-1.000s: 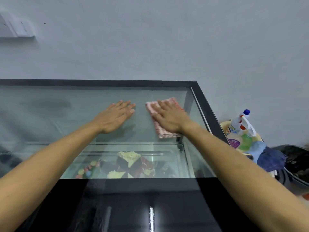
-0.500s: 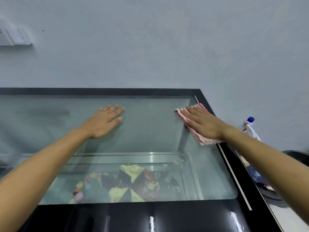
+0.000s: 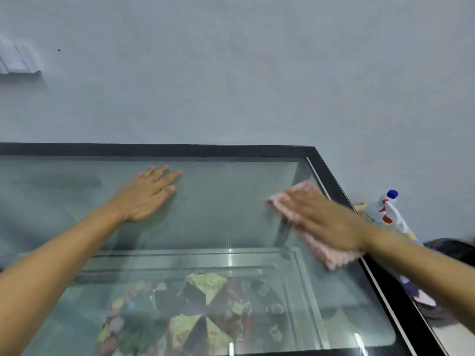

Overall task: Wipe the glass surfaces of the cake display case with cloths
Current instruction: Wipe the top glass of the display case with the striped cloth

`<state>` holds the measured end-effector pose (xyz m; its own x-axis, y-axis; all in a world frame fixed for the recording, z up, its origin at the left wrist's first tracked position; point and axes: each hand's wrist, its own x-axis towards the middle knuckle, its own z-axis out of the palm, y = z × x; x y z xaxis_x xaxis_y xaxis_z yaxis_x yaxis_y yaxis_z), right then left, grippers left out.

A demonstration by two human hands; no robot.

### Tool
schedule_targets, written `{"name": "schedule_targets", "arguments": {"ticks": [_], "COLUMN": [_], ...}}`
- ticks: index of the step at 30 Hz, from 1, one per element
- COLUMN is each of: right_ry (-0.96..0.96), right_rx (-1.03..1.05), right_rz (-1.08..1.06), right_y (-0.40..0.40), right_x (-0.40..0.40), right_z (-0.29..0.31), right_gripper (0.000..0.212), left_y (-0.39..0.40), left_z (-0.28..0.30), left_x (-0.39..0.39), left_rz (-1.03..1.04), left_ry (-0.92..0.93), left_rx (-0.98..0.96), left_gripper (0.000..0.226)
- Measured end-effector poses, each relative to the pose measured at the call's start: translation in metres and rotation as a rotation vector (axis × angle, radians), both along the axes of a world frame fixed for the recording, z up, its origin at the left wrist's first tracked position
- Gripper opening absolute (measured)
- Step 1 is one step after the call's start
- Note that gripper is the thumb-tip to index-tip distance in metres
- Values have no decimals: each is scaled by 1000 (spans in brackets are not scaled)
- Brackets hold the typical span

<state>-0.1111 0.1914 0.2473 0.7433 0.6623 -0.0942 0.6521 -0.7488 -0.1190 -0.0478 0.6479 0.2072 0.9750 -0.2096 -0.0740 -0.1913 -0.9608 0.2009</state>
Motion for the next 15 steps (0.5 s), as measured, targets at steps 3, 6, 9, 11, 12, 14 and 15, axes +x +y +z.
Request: {"name": "schedule_targets", "arguments": {"ticks": [3,6,9,11,12,14,15], "right_ry": [-68,-94,-164,-171,-139,-111,-83], "right_rx": [-8,9,-71,-33,-12,-12,6], "right_rz": [-253,-532,-433,-139,-15,144,185], "right_y": [-8,39,131,192,210,205,183], "right_x": [104,172,179,142,115,50,22], "right_z": [-14,-18,-16,-17,-18,-24,-25], "right_gripper": [81,61,60,63,62,61,60], "left_y": [1,2,2,2,3,3,4], "left_z": [-1,-2,-4,-5,-5,-6,-6], "left_x": [1,1,2,1,1,1,1], "left_rz": [-1,2,10,47,63,73,64], "left_ry": [-17,-18,-23,-27,-35,-41,-37], "left_rx": [5,-6,-33,-100,-134,-177,-175], "left_gripper": [87,84,84,80,79,83,90]}}
